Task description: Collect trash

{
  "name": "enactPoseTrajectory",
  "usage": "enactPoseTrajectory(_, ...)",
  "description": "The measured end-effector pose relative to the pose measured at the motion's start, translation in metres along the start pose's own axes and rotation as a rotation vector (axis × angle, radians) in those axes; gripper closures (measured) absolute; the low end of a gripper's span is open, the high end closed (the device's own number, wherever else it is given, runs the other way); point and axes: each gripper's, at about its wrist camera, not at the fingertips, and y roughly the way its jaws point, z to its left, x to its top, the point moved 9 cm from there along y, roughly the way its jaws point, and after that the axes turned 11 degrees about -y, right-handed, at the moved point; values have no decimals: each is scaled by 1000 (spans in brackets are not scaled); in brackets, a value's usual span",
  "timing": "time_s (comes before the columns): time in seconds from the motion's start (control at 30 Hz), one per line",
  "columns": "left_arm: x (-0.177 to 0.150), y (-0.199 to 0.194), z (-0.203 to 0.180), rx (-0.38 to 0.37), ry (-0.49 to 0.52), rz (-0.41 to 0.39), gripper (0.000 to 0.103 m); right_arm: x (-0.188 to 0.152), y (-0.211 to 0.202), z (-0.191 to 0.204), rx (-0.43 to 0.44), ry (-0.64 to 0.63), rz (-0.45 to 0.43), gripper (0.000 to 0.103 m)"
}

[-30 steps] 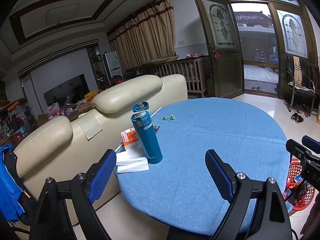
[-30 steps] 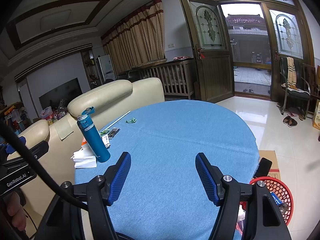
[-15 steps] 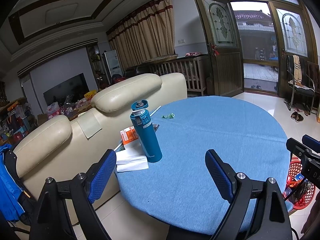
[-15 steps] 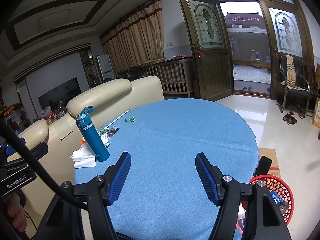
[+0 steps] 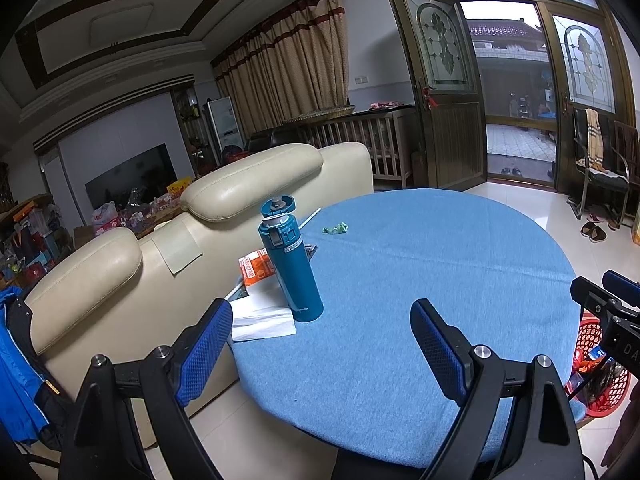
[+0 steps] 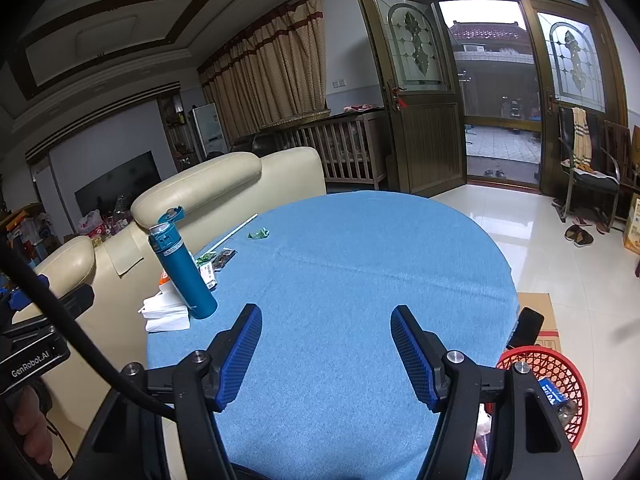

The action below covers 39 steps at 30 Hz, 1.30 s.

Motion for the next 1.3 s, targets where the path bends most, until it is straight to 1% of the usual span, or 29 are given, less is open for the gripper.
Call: enactPoseTrajectory(1.3, -3, 4, -1, -6, 5, 11, 12, -2, 3, -2, -6, 9, 7, 32)
